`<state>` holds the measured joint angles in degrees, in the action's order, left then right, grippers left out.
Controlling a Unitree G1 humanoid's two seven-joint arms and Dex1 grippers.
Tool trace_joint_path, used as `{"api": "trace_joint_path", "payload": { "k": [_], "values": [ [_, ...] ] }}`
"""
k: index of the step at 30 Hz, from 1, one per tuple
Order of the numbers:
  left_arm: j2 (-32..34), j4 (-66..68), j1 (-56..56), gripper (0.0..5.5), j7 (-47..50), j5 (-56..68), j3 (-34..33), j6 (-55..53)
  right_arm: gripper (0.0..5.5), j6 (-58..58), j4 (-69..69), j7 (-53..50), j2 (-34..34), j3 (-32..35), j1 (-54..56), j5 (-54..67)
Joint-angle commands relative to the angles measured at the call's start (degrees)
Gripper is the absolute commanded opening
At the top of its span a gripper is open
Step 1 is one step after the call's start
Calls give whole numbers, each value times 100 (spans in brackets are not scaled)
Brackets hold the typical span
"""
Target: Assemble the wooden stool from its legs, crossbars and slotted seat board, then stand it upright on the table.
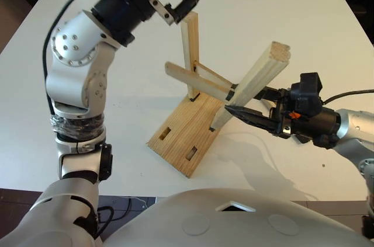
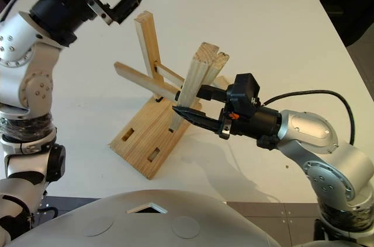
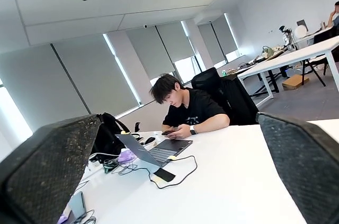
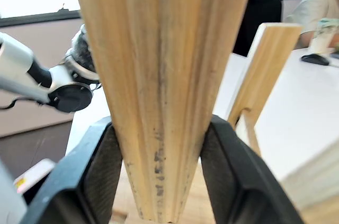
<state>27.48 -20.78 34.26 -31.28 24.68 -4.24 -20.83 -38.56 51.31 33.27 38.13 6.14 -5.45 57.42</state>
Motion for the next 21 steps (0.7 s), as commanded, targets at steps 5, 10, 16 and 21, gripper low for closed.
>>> {"api": "trace_joint_path", "payload": {
  "k": [5,10,16,21],
  "values": [
    [1170,1519,572,540,-956,-474,-371,671,204,170,579,-883,-647,-909,-549,-389],
    [2163,2910,-745,540,-2253,-1341,-132,2459,204,238,816,-1019,-602,-1293,-1040,-686],
    [2255,3188,-2557,540,-2992,-1821,410,3942,204,379,822,-811,-338,-1592,-1436,-1150],
    [2126,3096,-3509,540,-3074,-2118,864,4717,204,390,800,-766,-343,-1762,-1456,-1262]
  ]
}}
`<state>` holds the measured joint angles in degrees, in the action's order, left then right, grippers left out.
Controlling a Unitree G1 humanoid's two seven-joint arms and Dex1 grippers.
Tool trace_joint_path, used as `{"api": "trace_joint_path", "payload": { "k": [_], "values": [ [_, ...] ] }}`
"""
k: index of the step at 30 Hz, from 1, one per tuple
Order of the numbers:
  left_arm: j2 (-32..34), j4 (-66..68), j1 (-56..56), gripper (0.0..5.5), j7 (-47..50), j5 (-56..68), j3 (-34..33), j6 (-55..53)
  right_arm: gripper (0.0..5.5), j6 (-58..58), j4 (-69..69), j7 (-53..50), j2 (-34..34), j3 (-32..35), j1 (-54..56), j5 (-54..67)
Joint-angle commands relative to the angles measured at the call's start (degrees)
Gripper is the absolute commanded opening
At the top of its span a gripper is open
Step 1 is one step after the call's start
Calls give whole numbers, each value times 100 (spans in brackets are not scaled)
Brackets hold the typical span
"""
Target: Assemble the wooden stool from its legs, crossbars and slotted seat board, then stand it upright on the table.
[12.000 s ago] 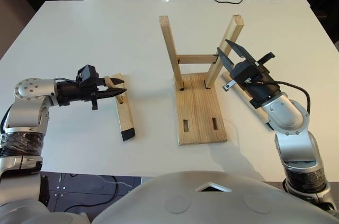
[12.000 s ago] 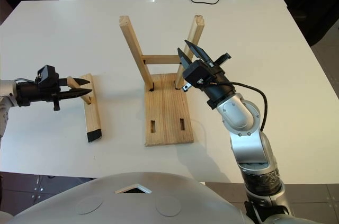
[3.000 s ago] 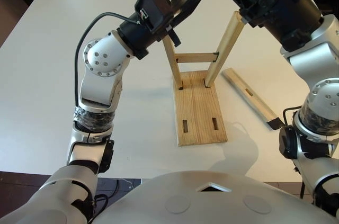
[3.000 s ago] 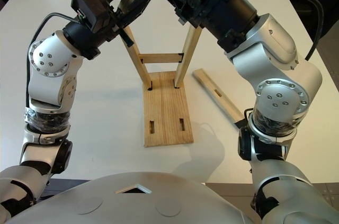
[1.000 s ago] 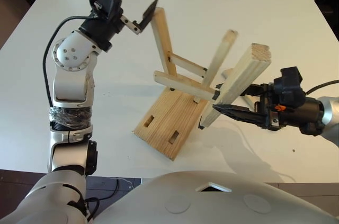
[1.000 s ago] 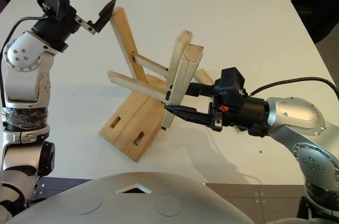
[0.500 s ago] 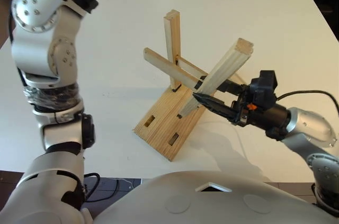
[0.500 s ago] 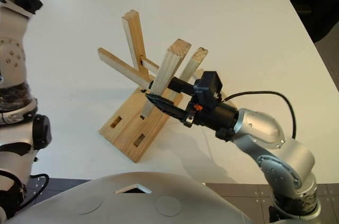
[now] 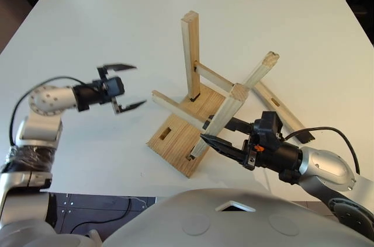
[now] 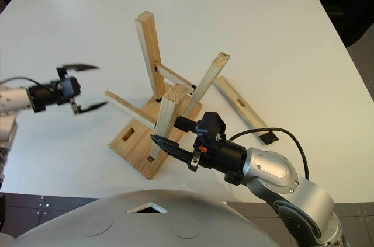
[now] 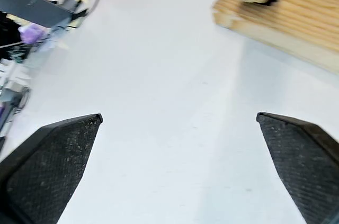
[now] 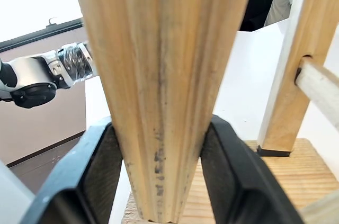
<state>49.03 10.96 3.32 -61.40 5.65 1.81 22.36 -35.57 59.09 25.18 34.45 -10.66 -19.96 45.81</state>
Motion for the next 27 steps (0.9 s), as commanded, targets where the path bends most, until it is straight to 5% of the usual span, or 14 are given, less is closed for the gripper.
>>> {"api": "trace_joint_path", "payload": {
  "k": [1,18,27],
  "values": [
    [-60,-59,-523,540,-75,-259,349,480,204,107,5,37,7,-126,-19,-143],
    [-281,-1191,-1061,540,235,-38,573,-170,204,1708,-1124,1098,936,-505,-502,-2580],
    [-518,-1142,-913,540,586,-204,603,-352,203,2492,-2656,1749,1098,559,-621,-2180]
  ]
}}
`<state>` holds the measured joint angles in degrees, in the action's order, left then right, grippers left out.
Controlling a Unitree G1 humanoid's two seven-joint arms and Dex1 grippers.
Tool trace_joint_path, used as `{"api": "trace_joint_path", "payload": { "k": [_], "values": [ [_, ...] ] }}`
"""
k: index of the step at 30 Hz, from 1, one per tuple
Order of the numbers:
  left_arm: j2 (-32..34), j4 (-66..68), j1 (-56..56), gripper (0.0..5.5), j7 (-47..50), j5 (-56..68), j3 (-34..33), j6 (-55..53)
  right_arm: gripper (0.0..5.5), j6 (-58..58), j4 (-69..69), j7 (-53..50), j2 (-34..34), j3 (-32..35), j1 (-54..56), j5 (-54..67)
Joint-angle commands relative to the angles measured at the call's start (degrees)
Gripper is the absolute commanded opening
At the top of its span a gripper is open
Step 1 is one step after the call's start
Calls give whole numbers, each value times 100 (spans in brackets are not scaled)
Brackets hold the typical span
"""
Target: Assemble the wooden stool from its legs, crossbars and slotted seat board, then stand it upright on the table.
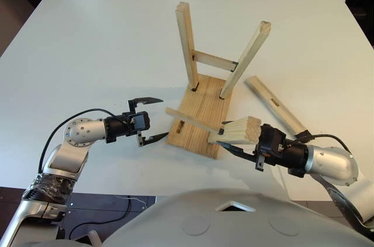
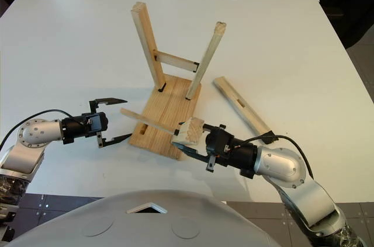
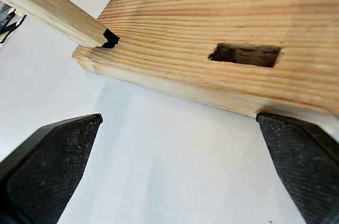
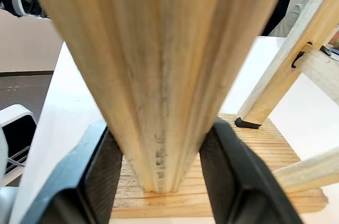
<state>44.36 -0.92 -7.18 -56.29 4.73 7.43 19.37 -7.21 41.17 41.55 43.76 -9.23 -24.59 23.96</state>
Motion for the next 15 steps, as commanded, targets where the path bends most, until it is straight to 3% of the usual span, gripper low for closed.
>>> {"api": "trace_joint_path", "payload": {
  "k": [1,8,15],
  "values": [
    [-80,68,178,540,98,-131,54,-61,203,-373,-994,173,167,512,-68,124],
    [-285,150,400,540,234,-261,175,-81,203,-1070,-1253,703,356,841,863,1054],
    [-404,320,662,540,301,-339,237,-49,203,-909,-2002,1585,871,789,1391,585]
  ]
}}
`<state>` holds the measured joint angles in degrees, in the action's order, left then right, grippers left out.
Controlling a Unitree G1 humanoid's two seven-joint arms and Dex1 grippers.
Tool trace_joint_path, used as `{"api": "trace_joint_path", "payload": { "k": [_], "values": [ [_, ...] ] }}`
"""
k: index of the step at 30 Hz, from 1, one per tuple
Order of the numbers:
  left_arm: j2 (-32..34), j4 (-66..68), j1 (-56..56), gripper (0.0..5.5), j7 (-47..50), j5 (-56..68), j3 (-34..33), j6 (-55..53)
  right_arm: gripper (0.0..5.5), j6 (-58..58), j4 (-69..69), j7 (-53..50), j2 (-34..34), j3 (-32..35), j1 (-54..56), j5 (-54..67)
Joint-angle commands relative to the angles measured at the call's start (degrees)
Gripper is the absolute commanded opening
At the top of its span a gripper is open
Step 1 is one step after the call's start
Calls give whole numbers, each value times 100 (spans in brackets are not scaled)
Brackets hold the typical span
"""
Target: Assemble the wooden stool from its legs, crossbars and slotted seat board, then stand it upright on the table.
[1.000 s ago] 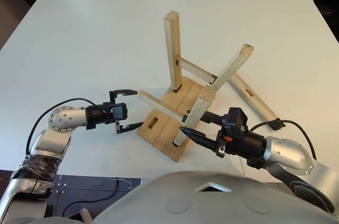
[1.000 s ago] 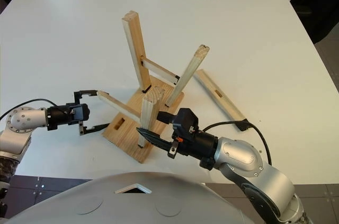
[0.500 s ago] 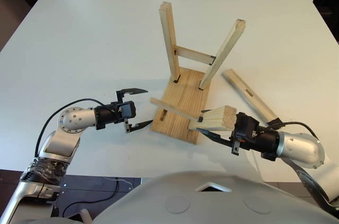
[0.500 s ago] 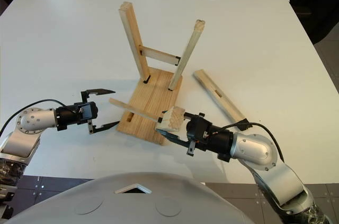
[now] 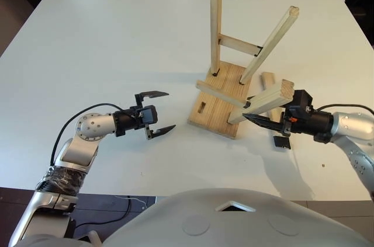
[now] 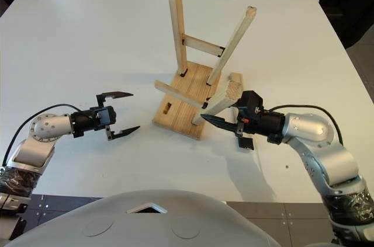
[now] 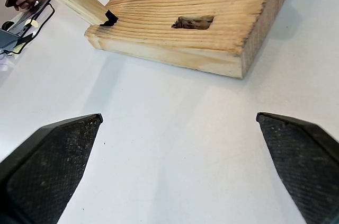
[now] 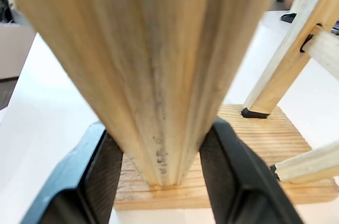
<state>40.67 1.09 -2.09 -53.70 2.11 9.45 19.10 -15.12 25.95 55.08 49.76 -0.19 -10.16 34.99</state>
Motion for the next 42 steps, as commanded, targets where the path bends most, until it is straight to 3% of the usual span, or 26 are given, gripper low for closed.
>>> {"api": "trace_joint_path", "payload": {
  "k": [1,5,7,10,17,25,32,37,42],
  "values": [
    [-48,135,166,540,50,-82,37,-18,203,10,-575,238,296,-131,-2,-693],
    [-102,159,155,540,124,-120,28,4,203,325,-817,82,256,-235,202,-1230],
    [-161,193,172,540,210,-160,33,16,269,485,-931,-30,109,-272,342,-1386],
    [-268,221,210,540,341,-195,46,1,301,541,-845,-49,60,-346,298,-1663],
    [-505,179,112,540,857,-323,-68,-90,301,521,-467,-26,222,146,-297,-1761],
    [-668,601,-55,540,1905,-829,-350,245,301,-122,470,-1648,-674,954,-1748,-2184],
    [-978,494,-300,540,2569,-1112,-296,261,301,-1575,649,-2930,-1513,468,-1657,-2551],
    [-1122,458,-337,540,2754,-1286,-194,244,301,-1522,13,-3265,-1662,297,-1621,-3010],
    [-1270,435,-392,540,2936,-1376,-165,206,301,-1732,-245,-3182,-1893,483,-1538,-2681]
  ]
}}
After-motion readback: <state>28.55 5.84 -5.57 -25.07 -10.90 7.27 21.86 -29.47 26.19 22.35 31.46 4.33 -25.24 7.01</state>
